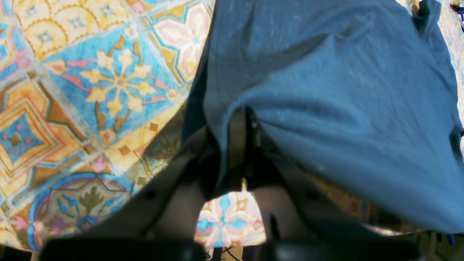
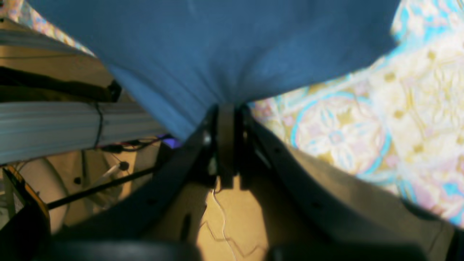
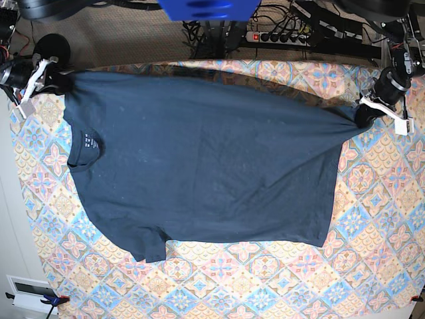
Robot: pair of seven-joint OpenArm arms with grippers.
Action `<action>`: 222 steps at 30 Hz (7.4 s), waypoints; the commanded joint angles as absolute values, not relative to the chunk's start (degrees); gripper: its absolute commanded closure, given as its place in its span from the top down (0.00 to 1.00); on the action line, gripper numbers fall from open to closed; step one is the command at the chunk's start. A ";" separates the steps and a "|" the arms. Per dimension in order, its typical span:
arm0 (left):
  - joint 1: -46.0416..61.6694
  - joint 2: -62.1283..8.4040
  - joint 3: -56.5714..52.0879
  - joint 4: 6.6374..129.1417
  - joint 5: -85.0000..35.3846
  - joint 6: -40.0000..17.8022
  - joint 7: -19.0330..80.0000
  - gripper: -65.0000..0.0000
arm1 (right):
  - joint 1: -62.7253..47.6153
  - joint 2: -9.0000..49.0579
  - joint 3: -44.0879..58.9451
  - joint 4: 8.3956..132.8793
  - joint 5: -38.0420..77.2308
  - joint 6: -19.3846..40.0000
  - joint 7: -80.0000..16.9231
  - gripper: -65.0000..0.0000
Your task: Layout the t-shirt on the table in an organized manner, then fold the t-shirt properly
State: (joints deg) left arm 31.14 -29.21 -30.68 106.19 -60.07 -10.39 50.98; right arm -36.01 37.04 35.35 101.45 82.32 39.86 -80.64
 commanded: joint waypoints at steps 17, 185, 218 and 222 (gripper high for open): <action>29.41 -30.02 -65.01 116.88 -85.00 -10.77 66.42 0.00 | -35.65 38.02 54.37 109.23 85.00 40.00 -80.00 0.01; 16.57 -11.91 -36.97 116.88 -68.88 -10.59 78.37 0.00 | 25.71 17.98 -8.13 63.60 9.10 40.00 -32.40 0.43; 16.48 -11.91 -36.97 116.88 -69.05 -10.59 78.37 0.00 | 30.02 17.54 -8.13 43.21 -5.93 40.00 -13.32 0.43; 16.57 -11.91 -36.97 116.97 -69.05 -10.59 78.37 0.00 | 30.11 17.54 -8.13 43.30 -5.93 40.00 -13.32 0.43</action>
